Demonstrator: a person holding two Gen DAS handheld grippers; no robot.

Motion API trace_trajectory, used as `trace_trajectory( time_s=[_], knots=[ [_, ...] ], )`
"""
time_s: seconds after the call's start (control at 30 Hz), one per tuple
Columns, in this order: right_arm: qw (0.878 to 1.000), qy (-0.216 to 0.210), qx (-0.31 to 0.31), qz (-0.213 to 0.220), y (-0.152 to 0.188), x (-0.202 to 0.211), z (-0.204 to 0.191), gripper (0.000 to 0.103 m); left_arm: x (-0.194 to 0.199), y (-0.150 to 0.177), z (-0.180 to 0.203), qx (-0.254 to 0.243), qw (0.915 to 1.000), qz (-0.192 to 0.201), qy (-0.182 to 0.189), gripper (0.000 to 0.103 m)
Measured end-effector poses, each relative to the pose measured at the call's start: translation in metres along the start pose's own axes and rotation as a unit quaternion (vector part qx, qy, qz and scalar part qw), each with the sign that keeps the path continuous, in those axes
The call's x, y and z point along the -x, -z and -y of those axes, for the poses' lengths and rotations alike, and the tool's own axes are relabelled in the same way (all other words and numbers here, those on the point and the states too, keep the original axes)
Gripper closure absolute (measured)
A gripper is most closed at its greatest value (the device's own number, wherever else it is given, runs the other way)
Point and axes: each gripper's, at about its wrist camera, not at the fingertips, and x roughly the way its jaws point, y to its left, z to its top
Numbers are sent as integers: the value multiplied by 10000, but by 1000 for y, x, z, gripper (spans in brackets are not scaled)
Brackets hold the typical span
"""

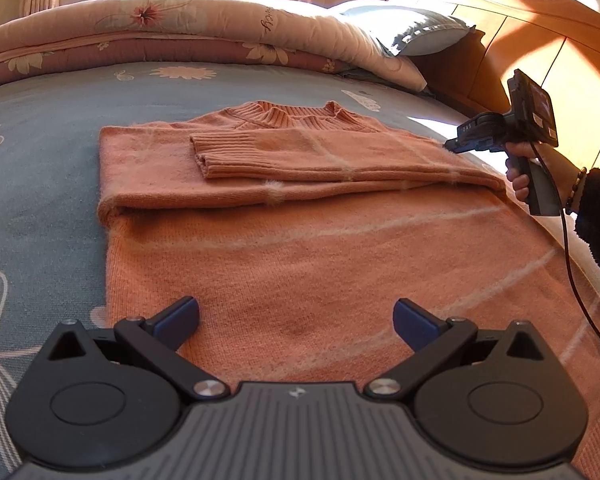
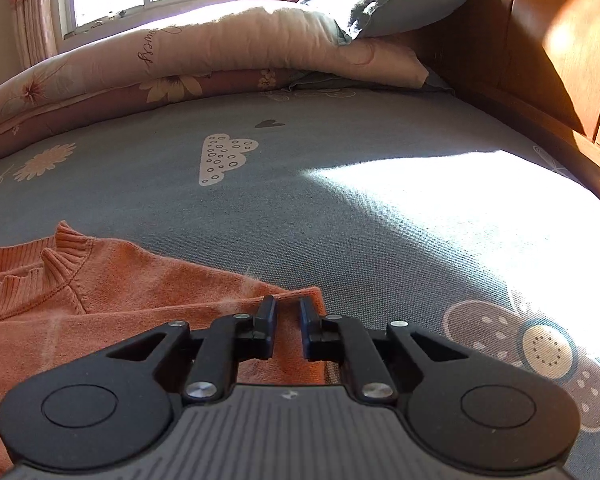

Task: Fold clothes
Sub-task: 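Move the open right gripper back over the folded sweater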

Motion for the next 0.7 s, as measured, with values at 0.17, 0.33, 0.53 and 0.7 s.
trace_trajectory(
  time_s=[0.17,0.33,0.53,0.7],
  knots=[
    [9988,-335,-365,51,-9,5,5,86,-1,1,2,-59,10000,8,-41,1],
    [9988,-324,-353,-99,-4,-15,7,89,-1,1,2,-96,9999,11,-56,1],
    [9981,-539,-260,125,-7,24,8,54,0,0,0,-13,10000,1,-15,1],
    [9931,-964,-567,-345,15,41,13,54,0,0,0,32,10000,3,-18,1]
  ],
)
